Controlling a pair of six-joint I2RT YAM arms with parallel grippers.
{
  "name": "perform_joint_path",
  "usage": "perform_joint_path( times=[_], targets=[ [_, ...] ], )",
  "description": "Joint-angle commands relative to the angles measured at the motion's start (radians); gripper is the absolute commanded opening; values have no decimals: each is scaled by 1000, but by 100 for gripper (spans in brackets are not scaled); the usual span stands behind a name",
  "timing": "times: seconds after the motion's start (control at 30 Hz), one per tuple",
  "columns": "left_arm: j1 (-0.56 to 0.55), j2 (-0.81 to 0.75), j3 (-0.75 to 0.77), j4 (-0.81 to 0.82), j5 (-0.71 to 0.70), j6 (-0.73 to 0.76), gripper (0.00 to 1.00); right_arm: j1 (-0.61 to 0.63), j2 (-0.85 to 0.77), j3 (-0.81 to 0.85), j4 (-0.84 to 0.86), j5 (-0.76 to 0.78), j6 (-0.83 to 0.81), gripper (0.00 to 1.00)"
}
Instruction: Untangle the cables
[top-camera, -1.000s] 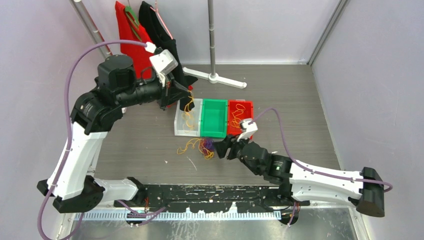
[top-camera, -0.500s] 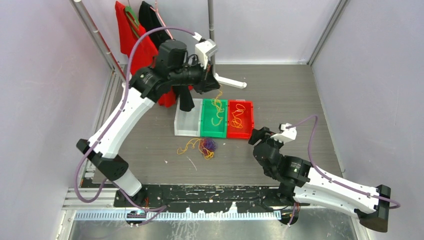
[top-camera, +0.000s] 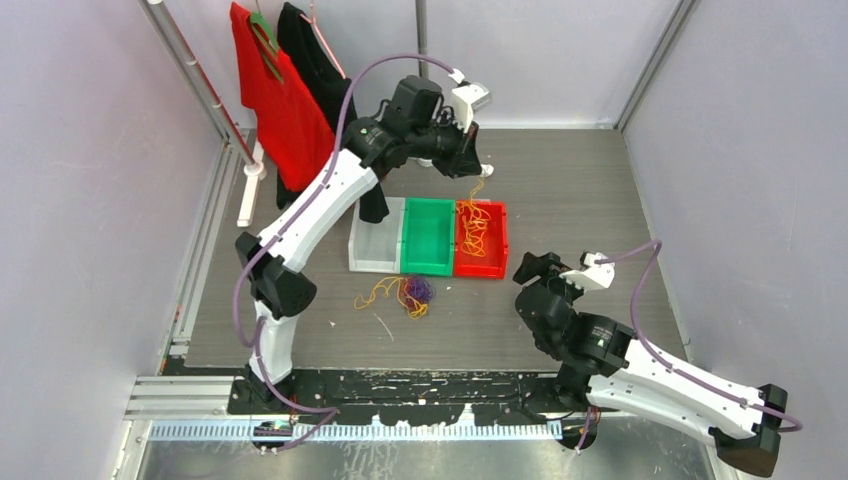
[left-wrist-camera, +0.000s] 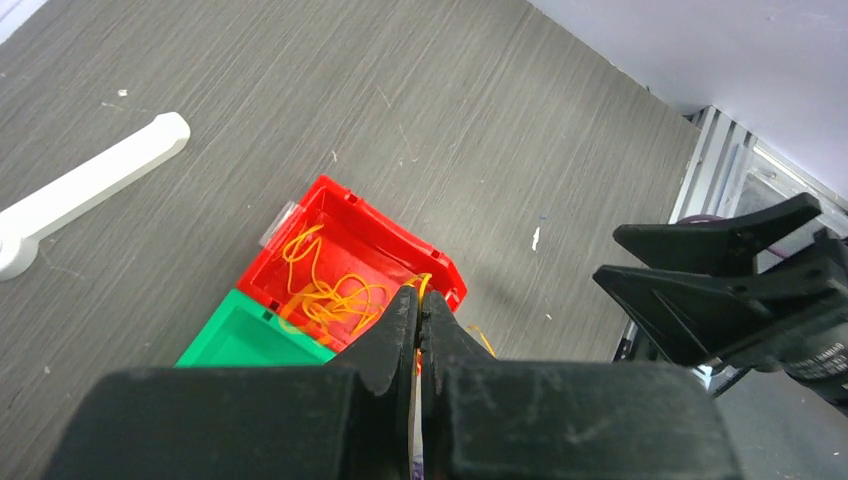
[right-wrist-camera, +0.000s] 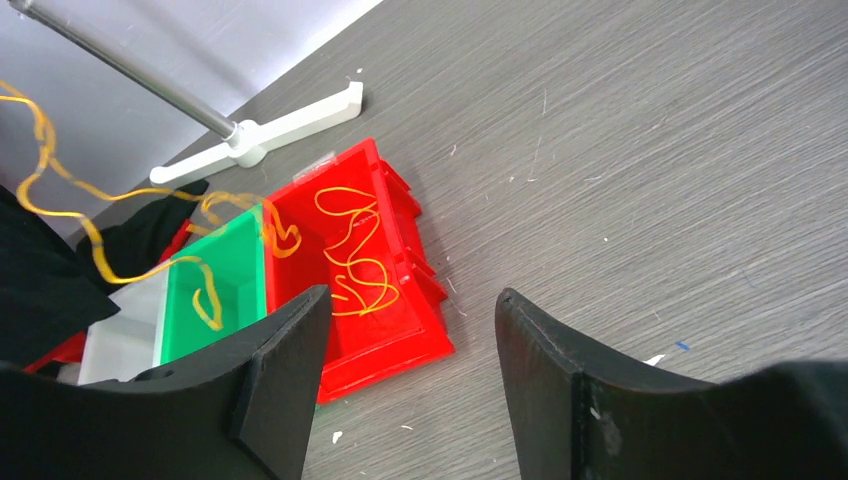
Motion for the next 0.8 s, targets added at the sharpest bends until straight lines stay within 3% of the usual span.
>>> perform_joint_path(
  times=[0.0,0.4,0.57,0.77],
  targets=[
    [-19,40,87,14,35,-17,0,-11,-25,7,-1,62,15,66],
    [-28,146,-34,95,-63,86,0,-28,-80,15,-19,66,-12,65],
    [-32,238,10,78,-79,159,0,-31,-73,15,-1,56,-29,65],
    [-77,250,-79,163,-228,292,0,-36,-81,16,8,52,-49,65]
  ],
)
